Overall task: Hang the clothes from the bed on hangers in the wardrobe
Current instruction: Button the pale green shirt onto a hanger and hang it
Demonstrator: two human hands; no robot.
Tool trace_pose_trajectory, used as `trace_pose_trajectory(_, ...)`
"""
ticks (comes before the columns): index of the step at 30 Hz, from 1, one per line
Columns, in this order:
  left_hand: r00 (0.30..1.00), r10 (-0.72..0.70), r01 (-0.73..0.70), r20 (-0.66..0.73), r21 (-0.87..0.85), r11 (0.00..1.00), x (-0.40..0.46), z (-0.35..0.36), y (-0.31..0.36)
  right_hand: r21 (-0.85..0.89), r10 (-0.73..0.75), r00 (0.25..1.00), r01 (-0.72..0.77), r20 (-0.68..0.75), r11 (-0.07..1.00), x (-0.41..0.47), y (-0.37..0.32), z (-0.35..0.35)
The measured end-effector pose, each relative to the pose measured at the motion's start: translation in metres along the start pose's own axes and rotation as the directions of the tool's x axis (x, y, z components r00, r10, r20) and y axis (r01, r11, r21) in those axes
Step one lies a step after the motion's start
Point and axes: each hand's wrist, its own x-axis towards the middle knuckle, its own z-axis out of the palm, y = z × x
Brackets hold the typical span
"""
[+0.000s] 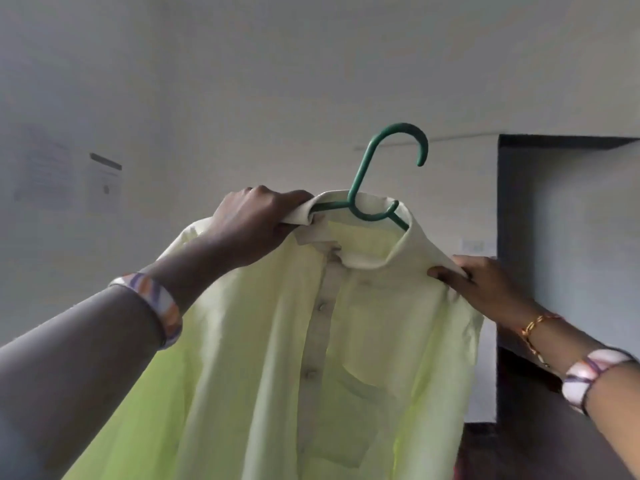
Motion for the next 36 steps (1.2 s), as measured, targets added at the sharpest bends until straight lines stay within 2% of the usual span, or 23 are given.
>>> trace_pose_trajectory(4, 0.999, 0.04, -0.036, 0.021, -0.172, 0.984, 0.044, 0.034, 0.069, -0.159, 0.097, 0.995, -0.095, 0.006, 0.983, -0.034, 0.045, -0.083)
trace_pose_trajectory(6, 0.994, 0.073, -0.044, 0.087, -0.299, 0.953, 0.072, 0.049, 0.111, -0.293, 0.159, 0.987, -0.153, -0.003, 0.944, -0.051, 0.074, -0.126)
trace_pose_trajectory(9, 0.95, 0.2, -0.093, 0.241, -0.392, 0.915, 0.114, 0.069, 0.186, -0.592, 0.182, 0.983, -0.155, -0.014, 0.791, -0.084, 0.125, -0.196)
trace_pose_trajectory(11, 0.907, 0.321, -0.169, 0.272, -0.463, 0.87, 0.139, 0.084, 0.24, -0.744, 0.228, 0.974, -0.163, -0.014, 0.648, -0.108, 0.157, -0.249)
trace_pose_trajectory(13, 0.888, 0.403, -0.196, 0.222, -0.612, 0.767, 0.16, 0.102, 0.296, -0.815, 0.286, 0.956, -0.219, -0.069, 0.536, -0.132, 0.182, -0.301)
trace_pose_trajectory(16, 0.902, 0.424, -0.165, 0.086, -0.838, 0.521, 0.196, 0.125, 0.392, -0.854, 0.361, 0.908, -0.353, -0.213, 0.382, -0.161, 0.216, -0.382)
trace_pose_trajectory(19, 0.909, 0.406, -0.039, 0.092, -0.952, 0.302, 0.229, 0.138, 0.491, -0.776, 0.484, 0.79, -0.555, -0.377, 0.301, -0.184, 0.249, -0.459)
trace_pose_trajectory(22, 0.884, 0.436, 0.134, 0.17, -0.985, 0.113, 0.261, 0.153, 0.585, -0.687, 0.582, 0.656, -0.694, -0.481, 0.214, -0.202, 0.276, -0.526)
trace_pose_trajectory(25, 0.855, 0.45, 0.351, 0.26, -0.927, -0.132, 0.284, 0.162, 0.668, -0.59, 0.619, 0.574, -0.779, -0.537, 0.211, -0.22, 0.3, -0.575)
trace_pose_trajectory(27, 0.829, 0.451, 0.483, 0.329, -0.829, -0.282, 0.296, 0.164, 0.723, -0.533, 0.625, 0.569, -0.801, -0.535, 0.273, -0.232, 0.315, -0.594)
trace_pose_trajectory(29, 0.753, 0.496, 0.638, 0.432, -0.661, -0.395, 0.308, 0.165, 0.779, -0.509, 0.64, 0.59, -0.792, -0.493, 0.338, -0.245, 0.33, -0.604)
trace_pose_trajectory(32, 0.568, 0.632, 0.822, 0.527, -0.323, -0.47, 0.331, 0.158, 0.863, -0.469, 0.682, 0.654, -0.74, -0.328, 0.483, -0.252, 0.35, -0.612)
trace_pose_trajectory(34, 0.514, 0.672, 0.84, 0.533, -0.152, -0.522, 0.352, 0.153, 0.919, -0.42, 0.748, 0.641, -0.736, -0.176, 0.532, -0.252, 0.365, -0.618)
trace_pose_trajectory(36, 0.496, 0.696, 0.836, 0.52, -0.069, -0.544, 0.376, 0.15, 0.973, -0.427, 0.802, 0.588, -0.756, -0.108, 0.496, -0.255, 0.391, -0.632)
